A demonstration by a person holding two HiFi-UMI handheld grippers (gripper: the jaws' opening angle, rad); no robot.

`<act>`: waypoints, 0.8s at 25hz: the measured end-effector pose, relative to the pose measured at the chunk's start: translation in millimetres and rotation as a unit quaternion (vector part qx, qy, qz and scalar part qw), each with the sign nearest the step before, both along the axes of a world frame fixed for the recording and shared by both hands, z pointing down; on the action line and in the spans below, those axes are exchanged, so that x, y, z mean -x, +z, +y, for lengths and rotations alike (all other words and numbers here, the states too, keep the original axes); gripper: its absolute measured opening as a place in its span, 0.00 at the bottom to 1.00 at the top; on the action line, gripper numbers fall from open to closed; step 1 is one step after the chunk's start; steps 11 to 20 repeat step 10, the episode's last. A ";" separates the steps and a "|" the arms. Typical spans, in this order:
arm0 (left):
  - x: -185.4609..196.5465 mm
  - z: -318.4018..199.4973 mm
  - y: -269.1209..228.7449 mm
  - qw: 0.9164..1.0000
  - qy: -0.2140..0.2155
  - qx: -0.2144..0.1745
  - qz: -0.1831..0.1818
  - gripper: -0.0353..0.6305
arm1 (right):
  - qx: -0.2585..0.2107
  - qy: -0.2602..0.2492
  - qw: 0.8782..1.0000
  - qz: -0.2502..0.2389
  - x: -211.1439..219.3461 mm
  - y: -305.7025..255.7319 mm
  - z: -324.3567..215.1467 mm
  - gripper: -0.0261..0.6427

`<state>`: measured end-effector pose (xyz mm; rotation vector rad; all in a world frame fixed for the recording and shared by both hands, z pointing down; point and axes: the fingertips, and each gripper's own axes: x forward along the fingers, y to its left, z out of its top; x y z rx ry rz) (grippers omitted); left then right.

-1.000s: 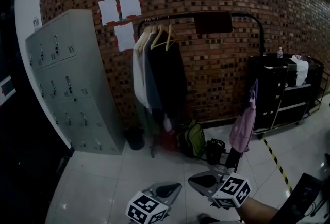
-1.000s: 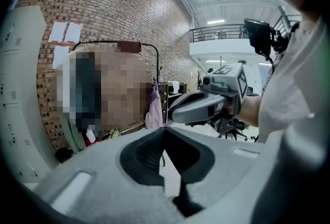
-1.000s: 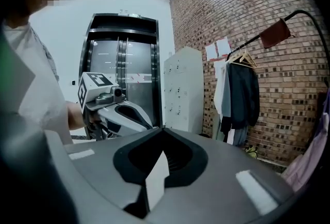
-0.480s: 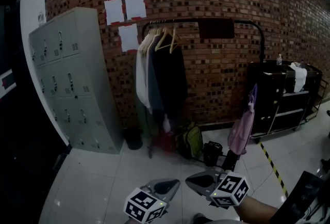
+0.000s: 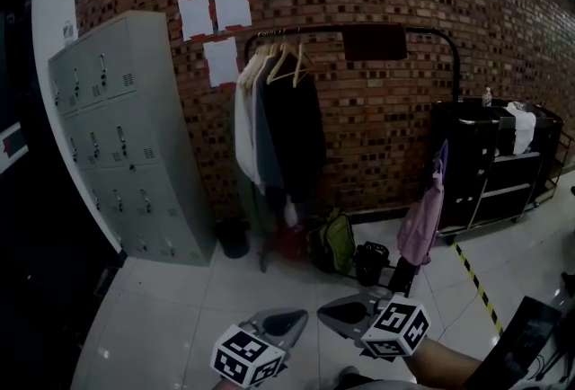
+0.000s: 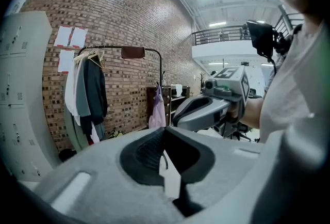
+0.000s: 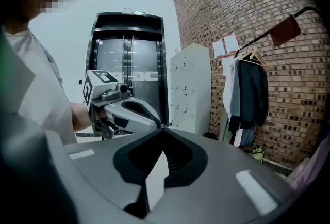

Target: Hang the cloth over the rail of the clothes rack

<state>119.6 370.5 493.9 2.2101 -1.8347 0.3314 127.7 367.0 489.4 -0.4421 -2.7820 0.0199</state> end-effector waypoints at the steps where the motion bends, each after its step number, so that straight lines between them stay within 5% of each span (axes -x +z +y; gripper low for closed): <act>1: 0.1 -0.7 1.4 1.000 0.000 0.000 0.000 0.06 | 0.001 -0.001 1.000 0.000 0.1 2.1 0.2 0.04; 20: 1.6 -12.7 0.1 1.000 0.000 0.002 0.000 0.06 | 0.004 -0.005 1.000 0.003 -0.3 4.2 -7.7 0.04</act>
